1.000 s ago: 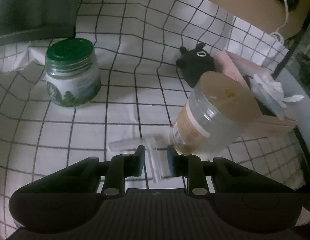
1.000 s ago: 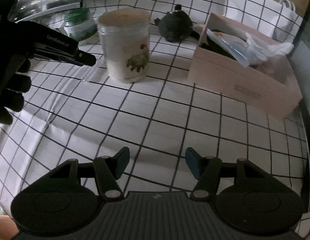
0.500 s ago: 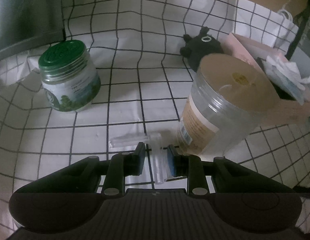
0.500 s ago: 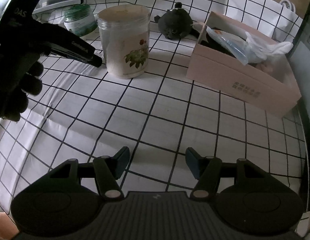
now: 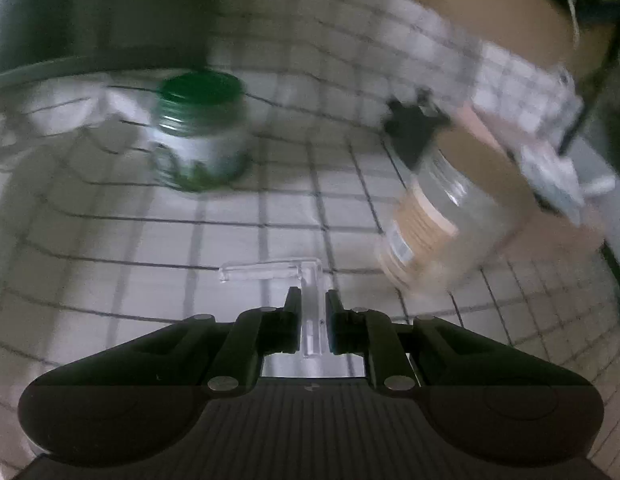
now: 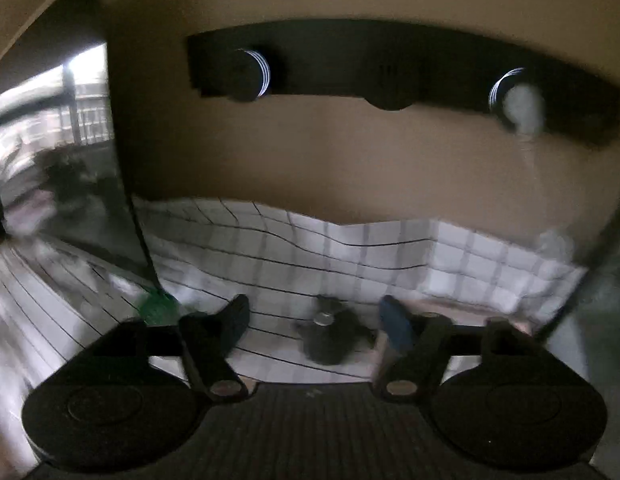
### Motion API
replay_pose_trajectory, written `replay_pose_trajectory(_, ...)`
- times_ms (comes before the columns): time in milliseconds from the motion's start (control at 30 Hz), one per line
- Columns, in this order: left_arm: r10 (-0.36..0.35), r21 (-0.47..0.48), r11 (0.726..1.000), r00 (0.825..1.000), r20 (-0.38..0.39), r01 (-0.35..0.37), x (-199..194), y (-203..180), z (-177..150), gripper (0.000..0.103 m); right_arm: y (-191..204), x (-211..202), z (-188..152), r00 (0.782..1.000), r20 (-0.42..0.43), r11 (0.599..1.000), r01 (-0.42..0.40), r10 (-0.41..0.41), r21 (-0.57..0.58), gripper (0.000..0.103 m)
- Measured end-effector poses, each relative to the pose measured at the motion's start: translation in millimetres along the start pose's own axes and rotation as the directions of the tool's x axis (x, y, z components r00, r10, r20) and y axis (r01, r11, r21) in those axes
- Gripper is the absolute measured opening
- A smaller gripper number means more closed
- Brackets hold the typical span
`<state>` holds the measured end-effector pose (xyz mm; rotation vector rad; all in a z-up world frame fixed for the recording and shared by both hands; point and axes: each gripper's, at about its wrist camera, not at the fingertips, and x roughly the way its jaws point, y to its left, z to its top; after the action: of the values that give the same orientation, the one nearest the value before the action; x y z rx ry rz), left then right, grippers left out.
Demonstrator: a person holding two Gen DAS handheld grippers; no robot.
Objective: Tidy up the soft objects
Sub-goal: 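Grasp the black plush toy with the right gripper while the left lifts the stand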
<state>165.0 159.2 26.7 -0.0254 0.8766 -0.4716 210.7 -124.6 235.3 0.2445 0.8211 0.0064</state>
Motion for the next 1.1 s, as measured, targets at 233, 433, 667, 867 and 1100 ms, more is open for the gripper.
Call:
replay_pose_trajectory(233,0.045,-0.13,0.991,0.993,0.113,-0.03,-39.1,31.9,-4.1,0.015,-18.7,148.8,29.5,0.938,-0.338,0.996,0.084,-0.079,0.0,0.077)
replay_pose_trajectory(433,0.075,-0.192,0.98,0.988,0.132,-0.049,-49.5,44.7,-11.8,0.015,-19.7,229.7,15.3,0.886,-0.414,0.978,0.171,-0.206,-0.12,0.077)
replay_pose_trajectory(667,0.047,-0.205,0.978,0.996,0.07,-0.032,-24.1,39.6,-11.8,0.015,-23.2,267.3,-6.9,0.847,-0.482,0.975,0.178,-0.221,-0.134,0.076)
replay_pose_trajectory(867,0.022,-0.193,0.981,0.998,0.066,-0.009,-14.4,37.8,-6.4,0.015,-24.2,252.8,-14.3,0.869,-0.455,0.98,0.154,-0.195,-0.127,0.068)
replay_pose_trajectory(1100,0.009,-0.206,0.979,0.998,0.065,0.004,-8.7,41.6,9.1,0.015,-10.6,197.7,-12.6,0.904,-0.408,0.99,0.088,-0.124,-0.107,0.066)
